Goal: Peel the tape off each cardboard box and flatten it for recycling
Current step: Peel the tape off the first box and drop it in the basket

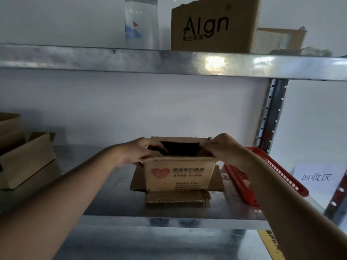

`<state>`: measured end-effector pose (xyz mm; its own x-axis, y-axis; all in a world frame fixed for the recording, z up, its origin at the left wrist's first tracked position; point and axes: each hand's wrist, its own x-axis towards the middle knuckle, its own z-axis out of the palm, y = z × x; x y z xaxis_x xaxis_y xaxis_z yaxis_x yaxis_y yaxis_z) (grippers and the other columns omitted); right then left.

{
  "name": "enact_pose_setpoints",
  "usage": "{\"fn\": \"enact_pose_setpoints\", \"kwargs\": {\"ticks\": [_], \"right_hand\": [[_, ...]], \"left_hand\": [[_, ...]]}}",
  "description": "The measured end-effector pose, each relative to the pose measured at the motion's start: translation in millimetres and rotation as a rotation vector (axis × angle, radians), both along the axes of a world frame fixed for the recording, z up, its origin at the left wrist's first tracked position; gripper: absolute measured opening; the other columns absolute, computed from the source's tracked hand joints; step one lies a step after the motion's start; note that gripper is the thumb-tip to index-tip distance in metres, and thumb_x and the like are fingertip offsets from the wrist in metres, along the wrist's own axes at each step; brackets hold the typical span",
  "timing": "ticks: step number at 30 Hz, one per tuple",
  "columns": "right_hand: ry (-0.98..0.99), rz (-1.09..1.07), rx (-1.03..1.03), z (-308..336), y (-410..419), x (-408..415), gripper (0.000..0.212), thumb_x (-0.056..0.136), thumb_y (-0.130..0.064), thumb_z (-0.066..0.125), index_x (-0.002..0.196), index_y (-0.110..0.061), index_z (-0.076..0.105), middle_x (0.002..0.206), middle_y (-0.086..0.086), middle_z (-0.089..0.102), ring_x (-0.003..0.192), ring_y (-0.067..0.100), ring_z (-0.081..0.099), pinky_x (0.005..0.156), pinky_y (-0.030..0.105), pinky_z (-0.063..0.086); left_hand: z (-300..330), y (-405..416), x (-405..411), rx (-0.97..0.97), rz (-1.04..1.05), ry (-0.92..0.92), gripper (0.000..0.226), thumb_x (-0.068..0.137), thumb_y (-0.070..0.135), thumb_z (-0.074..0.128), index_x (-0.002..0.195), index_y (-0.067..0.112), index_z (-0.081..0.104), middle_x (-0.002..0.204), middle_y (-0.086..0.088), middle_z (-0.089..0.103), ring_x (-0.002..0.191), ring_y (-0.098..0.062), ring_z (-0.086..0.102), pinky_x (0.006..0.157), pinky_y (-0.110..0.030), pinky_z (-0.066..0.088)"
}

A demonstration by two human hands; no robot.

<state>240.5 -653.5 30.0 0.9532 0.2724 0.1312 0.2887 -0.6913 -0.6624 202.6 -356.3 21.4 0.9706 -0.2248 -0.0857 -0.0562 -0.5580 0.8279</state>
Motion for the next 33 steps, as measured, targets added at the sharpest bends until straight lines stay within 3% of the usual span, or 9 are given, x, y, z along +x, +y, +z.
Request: {"fn": "enact_pose_setpoints", "kwargs": {"ticks": [2, 5, 8, 11, 13, 16, 20, 29, 33], "right_hand": [[-0.039, 0.120, -0.192, 3.6, -1.0, -1.2, 0.009, 0.091, -0.032, 0.075, 0.097, -0.031, 0.082, 0.093, -0.007, 0.078, 0.082, 0.012, 0.073, 0.075, 0.033, 0.063], [-0.061, 0.171, -0.260, 9.4, 1.0, -8.3, 0.053, 0.082, -0.033, 0.080, 0.131, -0.038, 0.062, 0.113, -0.012, 0.069, 0.099, 0.012, 0.067, 0.077, 0.030, 0.059], [-0.101, 0.055, -0.362, 2.4, 11.2, -11.6, 0.077, 0.077, -0.058, 0.079, 0.143, -0.046, 0.040, 0.126, 0.000, 0.056, 0.114, 0.026, 0.057, 0.075, 0.034, 0.051], [-0.184, -0.103, -0.390, -8.5, 22.1, -15.4, 0.074, 0.079, -0.060, 0.075, 0.138, -0.043, 0.034, 0.124, 0.010, 0.046, 0.117, 0.039, 0.053, 0.086, 0.046, 0.054], [-0.250, -0.145, -0.396, -8.8, 25.5, -16.9, 0.057, 0.084, -0.055, 0.067, 0.129, -0.037, 0.038, 0.118, 0.010, 0.044, 0.113, 0.041, 0.051, 0.085, 0.048, 0.053], [-0.249, -0.172, -0.236, -3.7, 24.2, -19.2, 0.053, 0.092, -0.051, 0.052, 0.140, -0.037, 0.034, 0.114, 0.007, 0.040, 0.110, 0.044, 0.052, 0.087, 0.052, 0.052], [-0.205, -0.286, -0.079, -1.0, 19.8, -14.5, 0.062, 0.097, -0.041, 0.041, 0.154, -0.027, 0.020, 0.128, 0.015, 0.047, 0.112, 0.045, 0.055, 0.095, 0.058, 0.052], [-0.093, -0.614, 0.268, -10.3, 17.3, 2.6, 0.040, 0.098, -0.008, 0.036, 0.138, -0.006, 0.031, 0.143, 0.024, 0.041, 0.123, 0.047, 0.050, 0.088, 0.045, 0.042], [-0.014, -0.695, 0.360, -9.7, 10.9, 11.9, 0.046, 0.098, -0.007, 0.041, 0.143, -0.004, 0.030, 0.146, 0.024, 0.037, 0.113, 0.040, 0.049, 0.087, 0.047, 0.049]], "left_hand": [[4.4, -4.5, -1.5, 0.111, -0.061, -0.003, 0.036, 0.097, 0.038, 0.070, 0.129, 0.055, 0.063, 0.131, 0.008, 0.060, 0.105, -0.012, 0.071, 0.082, -0.031, 0.062], [2.8, -9.9, 2.3, 0.376, -0.084, -0.126, 0.057, 0.091, 0.055, 0.066, 0.144, 0.061, 0.045, 0.146, 0.007, 0.042, 0.128, -0.015, 0.053, 0.108, -0.039, 0.051], [-3.3, -14.4, -1.3, 0.525, -0.028, -0.231, 0.056, 0.070, 0.075, 0.059, 0.123, 0.069, 0.045, 0.132, 0.012, 0.035, 0.113, -0.013, 0.053, 0.093, -0.037, 0.053], [-9.3, -13.4, -5.1, 0.486, -0.043, -0.366, 0.048, 0.073, 0.073, 0.062, 0.116, 0.062, 0.043, 0.123, 0.015, 0.033, 0.096, -0.012, 0.058, 0.073, -0.032, 0.052], [-10.0, -8.2, -7.0, 0.416, -0.071, -0.424, 0.046, 0.078, 0.070, 0.058, 0.120, 0.058, 0.042, 0.135, 0.010, 0.031, 0.107, -0.014, 0.055, 0.084, -0.039, 0.052], [-6.4, 3.7, -15.6, 0.086, -0.086, -0.317, 0.050, 0.081, 0.073, 0.054, 0.125, 0.051, 0.046, 0.141, 0.002, 0.042, 0.122, -0.025, 0.053, 0.098, -0.053, 0.053], [-9.1, 20.6, -23.9, -0.325, -0.117, -0.189, 0.087, 0.059, 0.084, 0.078, 0.125, 0.037, 0.044, 0.132, -0.017, 0.054, 0.105, -0.031, 0.066, 0.082, -0.049, 0.060], [-18.4, 6.8, -30.6, 0.020, -0.224, -0.334, 0.129, 0.041, 0.069, 0.096, 0.151, 0.049, 0.033, 0.154, 0.017, 0.043, 0.146, -0.009, 0.038, 0.121, -0.046, 0.037], [-27.9, 9.1, -31.6, -0.194, -0.202, -0.297, 0.141, 0.051, 0.037, 0.103, 0.155, 0.065, 0.011, 0.144, 0.006, 0.061, 0.134, -0.021, 0.059, 0.103, -0.044, 0.055]]}}
